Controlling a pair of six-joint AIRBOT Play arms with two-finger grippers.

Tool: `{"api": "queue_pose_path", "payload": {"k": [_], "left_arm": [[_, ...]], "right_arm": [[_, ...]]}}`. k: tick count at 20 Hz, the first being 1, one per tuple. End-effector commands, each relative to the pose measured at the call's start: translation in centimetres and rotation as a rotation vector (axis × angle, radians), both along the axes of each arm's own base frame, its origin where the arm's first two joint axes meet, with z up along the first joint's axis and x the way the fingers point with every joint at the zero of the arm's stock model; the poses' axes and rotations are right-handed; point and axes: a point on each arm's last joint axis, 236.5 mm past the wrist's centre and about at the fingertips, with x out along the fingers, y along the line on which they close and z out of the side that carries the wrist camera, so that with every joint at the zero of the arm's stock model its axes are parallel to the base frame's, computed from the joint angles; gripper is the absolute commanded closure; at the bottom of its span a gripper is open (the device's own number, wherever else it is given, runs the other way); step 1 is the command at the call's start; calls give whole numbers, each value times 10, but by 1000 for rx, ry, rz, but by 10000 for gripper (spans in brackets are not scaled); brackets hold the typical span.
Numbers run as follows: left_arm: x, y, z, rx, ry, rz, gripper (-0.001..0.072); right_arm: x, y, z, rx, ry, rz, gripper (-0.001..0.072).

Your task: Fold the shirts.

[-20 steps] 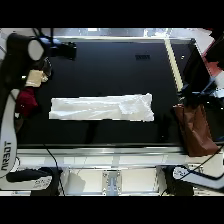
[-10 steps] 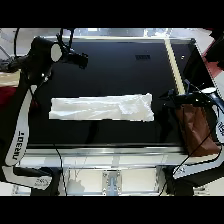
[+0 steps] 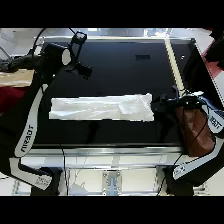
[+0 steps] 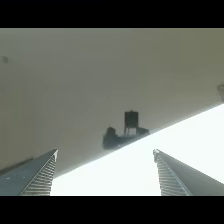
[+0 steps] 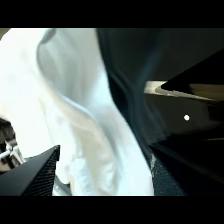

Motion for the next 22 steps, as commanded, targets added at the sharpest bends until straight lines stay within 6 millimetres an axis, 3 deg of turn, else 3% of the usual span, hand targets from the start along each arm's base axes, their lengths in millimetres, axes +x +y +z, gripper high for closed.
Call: {"api": "queue_pose_path", "payload": {"k": [1,4,5,6,7,8,9,10,11,16,18,22], "left_arm": [[-3,-8,-16,-4,46,-11,24],[-4,-11,-23,1,58,-17,24],[-4,-11,-28,5,70,-17,23],[-7,-11,-34,14,94,-17,24],[-12,-10,-42,26,125,-16,29],[-18,-8,-52,42,168,-15,139],[-26,-8,-63,53,217,-17,371],[-34,-9,-74,58,261,-19,599],[-41,-14,-84,45,302,-24,699],[-65,-54,-110,-111,409,-92,699],[-75,-68,-124,-147,461,-132,699],[-86,-79,-160,-128,538,-145,699]], "right_arm": [[-3,30,-9,30,-1,68,89],[-3,57,-3,63,-24,114,102],[-3,64,2,78,-32,122,180],[-2,69,8,99,-48,137,388],[0,71,16,118,-59,146,507],[2,73,27,140,-73,163,631],[5,73,38,148,-97,179,693],[9,74,53,160,-127,194,693],[15,76,68,166,-153,198,693],[37,90,137,99,-279,218,694],[38,107,154,70,-302,254,694],[35,160,190,53,-378,355,694]]}}
